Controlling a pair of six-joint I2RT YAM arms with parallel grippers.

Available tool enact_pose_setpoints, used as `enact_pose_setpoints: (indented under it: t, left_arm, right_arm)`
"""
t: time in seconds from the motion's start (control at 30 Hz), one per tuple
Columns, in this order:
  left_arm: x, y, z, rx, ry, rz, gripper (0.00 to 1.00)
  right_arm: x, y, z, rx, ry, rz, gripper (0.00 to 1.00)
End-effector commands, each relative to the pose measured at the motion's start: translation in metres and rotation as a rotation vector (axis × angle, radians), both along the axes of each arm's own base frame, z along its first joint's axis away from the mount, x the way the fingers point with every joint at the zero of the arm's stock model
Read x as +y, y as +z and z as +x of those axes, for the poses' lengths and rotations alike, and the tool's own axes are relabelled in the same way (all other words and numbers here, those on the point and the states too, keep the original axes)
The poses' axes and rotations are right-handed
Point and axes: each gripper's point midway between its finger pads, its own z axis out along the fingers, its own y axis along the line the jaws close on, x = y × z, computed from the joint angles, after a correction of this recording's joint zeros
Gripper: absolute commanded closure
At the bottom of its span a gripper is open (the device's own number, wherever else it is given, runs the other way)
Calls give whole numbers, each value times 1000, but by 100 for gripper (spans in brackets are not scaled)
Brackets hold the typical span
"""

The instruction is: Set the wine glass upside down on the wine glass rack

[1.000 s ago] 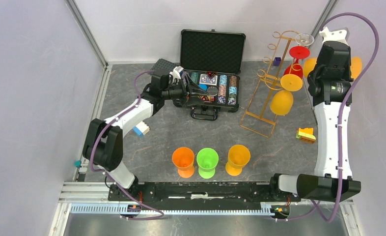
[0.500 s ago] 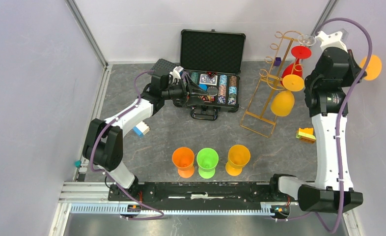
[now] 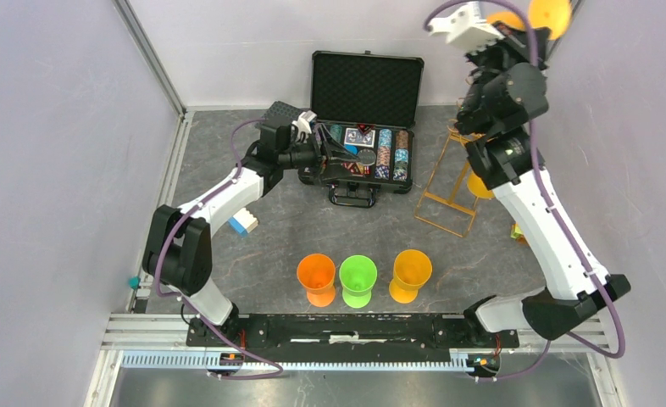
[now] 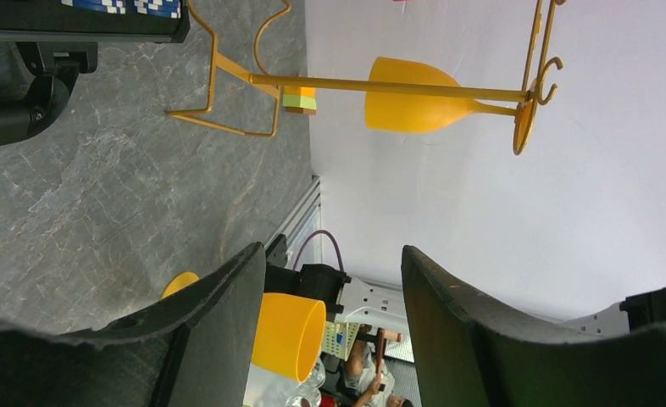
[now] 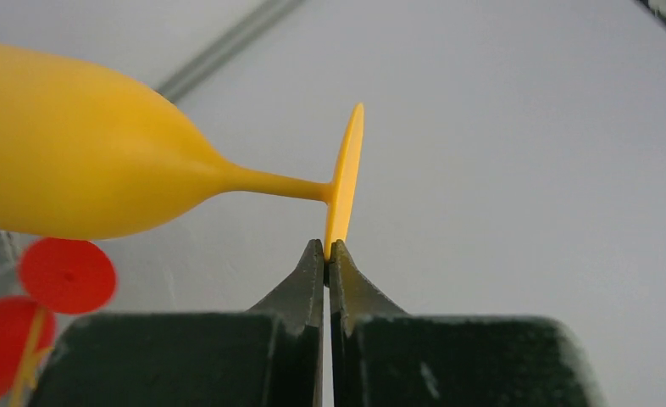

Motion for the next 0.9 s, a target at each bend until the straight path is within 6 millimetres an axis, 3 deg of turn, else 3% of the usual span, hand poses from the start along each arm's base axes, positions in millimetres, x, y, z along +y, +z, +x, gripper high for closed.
enact_pose_setpoints:
  t: [0.0,0.17,0.3,0.4,0.53,0.63,0.87]
  left_arm:
    - [14,45,8,-169,17,11,35]
    - [52,66,25,-237,103,90,34]
    - [87,89,35,-293,183,132,34]
    - [98,100,37,-294,203,100,34]
    - [90,107,35,-280,172,9,34]
    - [82,110,32,-256,119,-55,35]
    - [36,129,7,-248,-65,-169,37]
  right_arm:
    - [66,12,18,-37,219,-73,100]
    - [141,-49,40,76,443,-168,100]
    - [168,-105,38,147,553,-171,100]
    - [182,-149,29,190,647,-151,100]
    - [208,-201,7,247,822,-194,100]
    - [218,-226,-1,295,867,-213,100]
    - [246,-251,-16,360,930,-377,100]
